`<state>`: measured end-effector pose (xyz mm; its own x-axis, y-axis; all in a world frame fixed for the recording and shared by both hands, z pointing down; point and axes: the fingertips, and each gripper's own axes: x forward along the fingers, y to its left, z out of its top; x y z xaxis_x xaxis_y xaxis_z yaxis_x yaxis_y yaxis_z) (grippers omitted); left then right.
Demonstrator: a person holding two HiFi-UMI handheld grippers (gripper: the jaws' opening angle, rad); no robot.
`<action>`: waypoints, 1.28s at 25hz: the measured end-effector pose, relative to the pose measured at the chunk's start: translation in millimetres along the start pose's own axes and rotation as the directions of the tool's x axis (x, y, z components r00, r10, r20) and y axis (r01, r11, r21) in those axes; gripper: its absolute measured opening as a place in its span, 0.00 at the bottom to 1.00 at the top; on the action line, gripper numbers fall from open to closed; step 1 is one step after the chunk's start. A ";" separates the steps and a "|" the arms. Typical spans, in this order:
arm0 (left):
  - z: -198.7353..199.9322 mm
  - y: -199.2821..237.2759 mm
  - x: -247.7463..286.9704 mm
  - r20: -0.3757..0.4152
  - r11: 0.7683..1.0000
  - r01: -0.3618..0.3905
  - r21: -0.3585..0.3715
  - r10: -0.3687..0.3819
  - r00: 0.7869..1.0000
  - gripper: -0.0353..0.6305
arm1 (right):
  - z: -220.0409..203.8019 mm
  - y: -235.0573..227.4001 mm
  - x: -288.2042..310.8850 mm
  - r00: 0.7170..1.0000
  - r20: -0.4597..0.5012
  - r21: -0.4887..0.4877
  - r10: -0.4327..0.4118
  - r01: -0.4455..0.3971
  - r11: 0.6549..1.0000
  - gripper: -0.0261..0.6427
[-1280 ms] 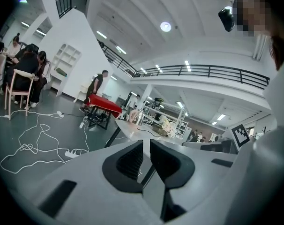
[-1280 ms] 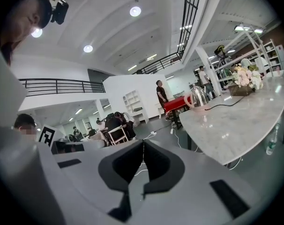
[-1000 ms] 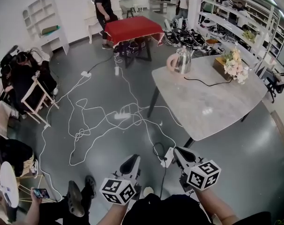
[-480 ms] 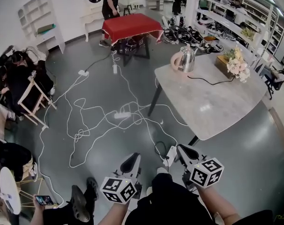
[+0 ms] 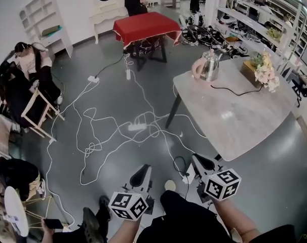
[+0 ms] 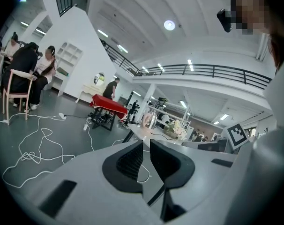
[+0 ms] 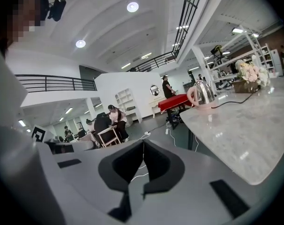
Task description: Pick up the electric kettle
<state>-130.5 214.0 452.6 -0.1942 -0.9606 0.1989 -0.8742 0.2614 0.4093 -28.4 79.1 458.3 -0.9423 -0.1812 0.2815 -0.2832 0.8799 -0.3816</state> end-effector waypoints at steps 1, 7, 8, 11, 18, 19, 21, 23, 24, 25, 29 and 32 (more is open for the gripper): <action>3.6 2.9 7.2 0.002 1.000 0.002 0.001 -0.002 1.000 0.12 | 2.6 -3.6 7.1 1.000 -0.001 0.005 0.001 -0.001 1.000 0.05; 23.1 19.1 52.2 -0.007 0.999 0.042 0.015 -0.042 0.999 0.12 | 16.5 -22.3 45.8 1.000 0.007 0.032 0.002 -0.002 0.999 0.05; 24.8 20.8 59.7 -0.011 0.999 0.047 0.016 -0.047 0.999 0.12 | 19.3 -26.0 51.0 1.000 0.007 0.036 -0.001 0.001 0.999 0.05; 33.3 24.9 83.6 -0.026 0.998 0.059 0.022 -0.058 0.998 0.12 | 31.5 -36.5 65.6 1.000 0.006 0.031 -0.007 0.007 0.999 0.05; 50.0 30.1 130.6 -0.044 0.996 0.090 0.028 -0.088 0.995 0.12 | 50.7 -62.9 94.5 1.000 0.003 0.044 -0.025 0.024 0.999 0.05; 51.3 31.0 136.3 -0.048 0.995 0.094 0.030 -0.092 0.995 0.12 | 52.2 -65.6 98.4 1.000 0.003 0.046 -0.024 0.024 0.999 0.05; 55.0 33.3 147.3 -0.057 0.994 0.103 0.032 -0.101 0.993 0.12 | 55.4 -69.4 106.1 1.000 0.001 0.052 -0.022 0.022 0.998 0.05; 59.7 33.5 159.6 -0.064 0.993 0.116 0.034 -0.114 0.991 0.12 | 60.4 -73.9 112.7 1.000 0.001 0.058 -0.022 0.022 0.998 0.05; 61.8 32.5 165.8 -0.067 0.992 0.124 0.037 -0.121 0.990 0.12 | 63.0 -77.0 115.3 1.000 0.003 0.060 -0.024 0.023 0.998 0.05; 63.1 31.2 171.6 -0.071 0.990 0.132 0.043 -0.129 0.989 0.12 | 65.1 -80.2 117.4 1.000 0.005 0.063 -0.026 0.026 0.998 0.05; 63.1 27.3 189.9 -0.078 0.987 0.150 0.059 -0.145 0.986 0.12 | 66.9 -92.1 122.5 0.999 0.011 0.073 -0.034 0.033 0.997 0.05; 62.0 26.3 201.1 -0.080 0.986 0.157 0.061 -0.152 0.985 0.12 | 68.3 -97.4 123.8 0.999 0.017 0.075 -0.034 0.033 0.997 0.05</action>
<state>-220.0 21.8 448.2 -0.0226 -0.9784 0.2053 -0.9193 0.1011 0.3804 -129.7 -59.0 470.2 -0.9349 -0.2188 0.2796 -0.3268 0.8382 -0.4367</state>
